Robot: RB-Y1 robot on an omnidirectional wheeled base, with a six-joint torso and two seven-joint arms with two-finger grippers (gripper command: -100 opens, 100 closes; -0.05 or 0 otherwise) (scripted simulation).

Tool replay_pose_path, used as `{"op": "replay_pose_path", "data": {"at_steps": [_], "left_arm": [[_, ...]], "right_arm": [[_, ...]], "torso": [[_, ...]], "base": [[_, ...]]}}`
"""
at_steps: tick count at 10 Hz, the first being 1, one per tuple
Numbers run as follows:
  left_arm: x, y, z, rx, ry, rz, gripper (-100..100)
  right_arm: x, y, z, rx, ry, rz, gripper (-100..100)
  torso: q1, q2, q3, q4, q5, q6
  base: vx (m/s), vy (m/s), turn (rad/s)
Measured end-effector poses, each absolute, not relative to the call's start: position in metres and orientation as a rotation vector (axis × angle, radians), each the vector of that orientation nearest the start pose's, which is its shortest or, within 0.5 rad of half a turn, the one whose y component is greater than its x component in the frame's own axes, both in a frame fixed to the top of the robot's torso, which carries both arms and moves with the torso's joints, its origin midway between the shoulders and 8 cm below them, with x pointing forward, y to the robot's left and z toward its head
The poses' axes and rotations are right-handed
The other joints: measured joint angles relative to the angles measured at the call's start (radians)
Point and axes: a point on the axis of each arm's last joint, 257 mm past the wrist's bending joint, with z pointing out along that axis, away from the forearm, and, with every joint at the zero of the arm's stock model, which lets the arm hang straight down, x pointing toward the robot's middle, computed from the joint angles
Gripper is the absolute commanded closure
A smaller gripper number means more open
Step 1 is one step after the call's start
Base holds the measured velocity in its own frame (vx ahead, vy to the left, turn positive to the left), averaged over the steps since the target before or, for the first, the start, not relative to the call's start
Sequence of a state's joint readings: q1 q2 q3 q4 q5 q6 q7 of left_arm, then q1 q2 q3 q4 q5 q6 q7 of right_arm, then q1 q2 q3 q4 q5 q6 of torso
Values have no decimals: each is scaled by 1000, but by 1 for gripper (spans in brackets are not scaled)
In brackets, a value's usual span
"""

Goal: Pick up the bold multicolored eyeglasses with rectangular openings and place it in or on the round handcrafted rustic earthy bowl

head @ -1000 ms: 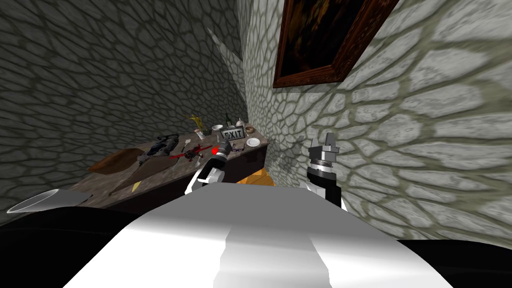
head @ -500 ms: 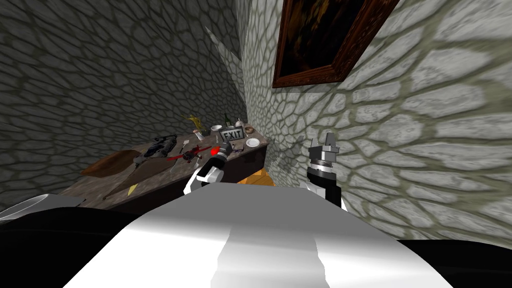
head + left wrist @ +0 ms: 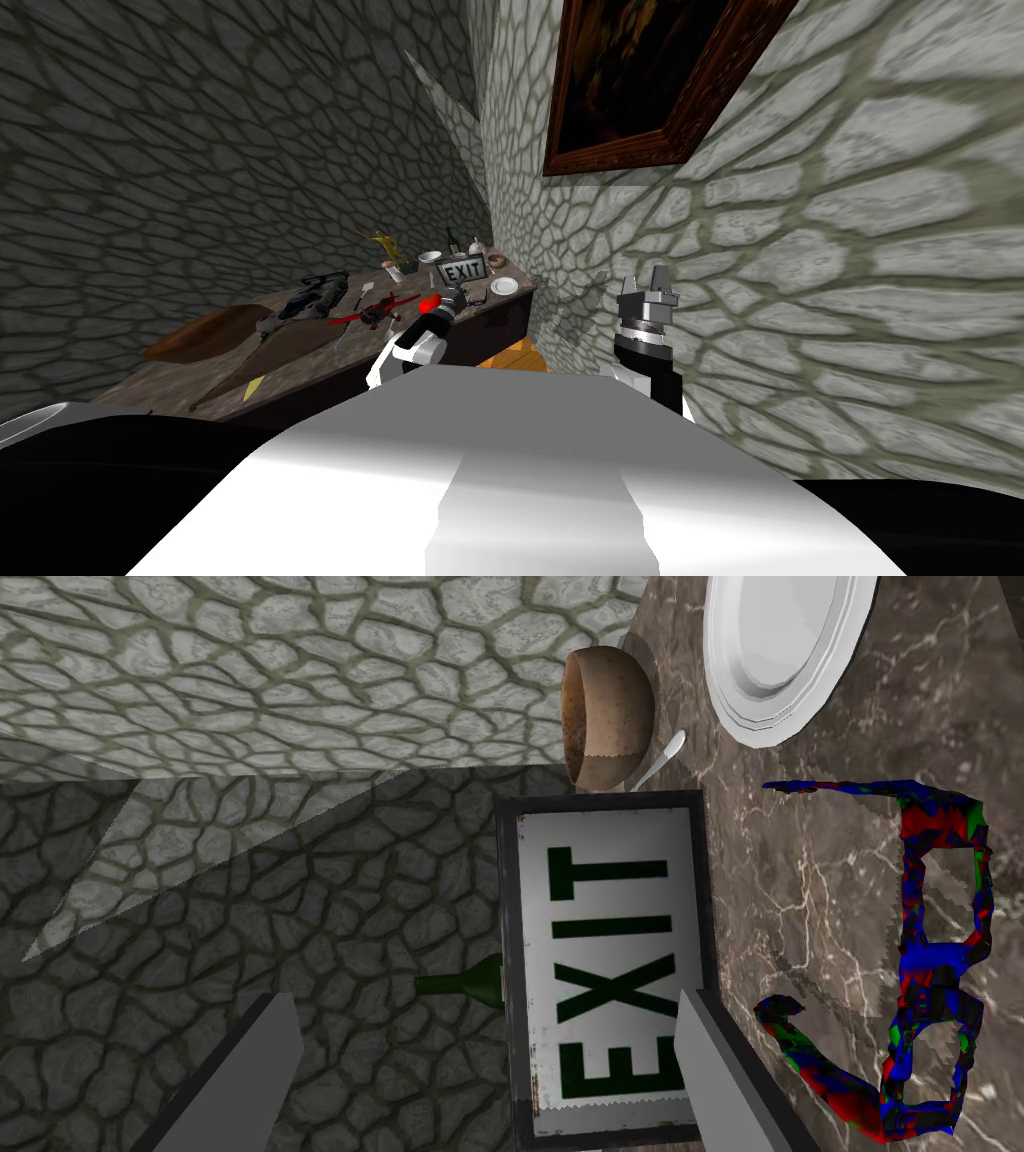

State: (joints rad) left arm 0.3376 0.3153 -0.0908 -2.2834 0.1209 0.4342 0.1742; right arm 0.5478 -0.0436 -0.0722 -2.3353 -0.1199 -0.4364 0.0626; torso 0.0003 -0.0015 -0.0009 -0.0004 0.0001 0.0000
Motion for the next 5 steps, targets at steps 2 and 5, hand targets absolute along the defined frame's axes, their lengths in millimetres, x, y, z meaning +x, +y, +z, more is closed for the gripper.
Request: {"op": "replay_pose_path", "data": {"at_steps": [2,5], "left_arm": [[442,240,-154,-1263,1379,-1223,-100],[442,243,-169,-1342,1417,-1209,-100]], "right_arm": [[334,-315,25,704,625,1225,0],[334,-315,25,704,625,1225,0]], "torso": [[0,1,0,0,0,0],[0,0,0,0,0,0]], "base": [[13,6,-23],[24,9,-34]]}}
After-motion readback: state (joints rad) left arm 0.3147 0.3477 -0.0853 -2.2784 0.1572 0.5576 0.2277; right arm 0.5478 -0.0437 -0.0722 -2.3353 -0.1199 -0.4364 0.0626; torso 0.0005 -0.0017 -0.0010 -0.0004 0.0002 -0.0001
